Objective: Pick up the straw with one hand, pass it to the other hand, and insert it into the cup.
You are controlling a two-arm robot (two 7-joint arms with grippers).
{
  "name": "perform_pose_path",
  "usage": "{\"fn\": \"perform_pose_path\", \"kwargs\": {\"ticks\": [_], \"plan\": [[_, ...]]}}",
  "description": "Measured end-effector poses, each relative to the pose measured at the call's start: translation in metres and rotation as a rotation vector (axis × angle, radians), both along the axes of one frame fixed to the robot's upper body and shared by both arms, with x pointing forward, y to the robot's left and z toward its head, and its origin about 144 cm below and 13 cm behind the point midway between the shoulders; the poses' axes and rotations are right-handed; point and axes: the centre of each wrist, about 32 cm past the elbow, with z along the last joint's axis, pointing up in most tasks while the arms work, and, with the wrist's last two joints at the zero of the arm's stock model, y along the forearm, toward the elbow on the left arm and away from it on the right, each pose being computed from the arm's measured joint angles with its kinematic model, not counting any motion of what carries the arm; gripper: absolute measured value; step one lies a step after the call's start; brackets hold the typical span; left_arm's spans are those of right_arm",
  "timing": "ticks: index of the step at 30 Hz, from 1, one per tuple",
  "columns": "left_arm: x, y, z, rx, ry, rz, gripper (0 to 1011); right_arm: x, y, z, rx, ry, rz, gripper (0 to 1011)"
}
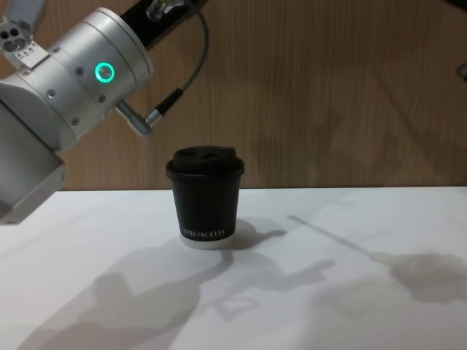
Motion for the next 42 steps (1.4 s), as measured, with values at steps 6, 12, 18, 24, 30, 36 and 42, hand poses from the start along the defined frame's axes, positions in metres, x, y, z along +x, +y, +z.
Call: {"fn": "perform_pose_path", "kwargs": {"ticks": [6, 12, 18, 24, 30, 36, 42], "plan": [[0.009, 0.001, 0.002, -0.024, -0.012, -0.029, 1002, 0.000, 0.000, 0.000, 0.000, 0.000, 0.000, 0], [0.015, -0.001, 0.005, -0.036, -0.017, -0.052, 1001, 0.000, 0.000, 0.000, 0.000, 0.000, 0.000, 0], [0.023, -0.004, 0.010, -0.038, -0.018, -0.078, 1002, 0.000, 0.000, 0.000, 0.000, 0.000, 0.000, 0], [0.029, -0.008, 0.016, -0.033, -0.027, -0.102, 1001, 0.000, 0.000, 0.000, 0.000, 0.000, 0.000, 0], [0.034, -0.013, 0.023, -0.028, -0.038, -0.120, 1001, 0.000, 0.000, 0.000, 0.000, 0.000, 0.000, 0], [0.037, -0.017, 0.028, -0.026, -0.047, -0.132, 1002, 0.000, 0.000, 0.000, 0.000, 0.000, 0.000, 0], [0.041, -0.021, 0.034, -0.031, -0.056, -0.142, 1002, 0.000, 0.000, 0.000, 0.000, 0.000, 0.000, 0]]}}
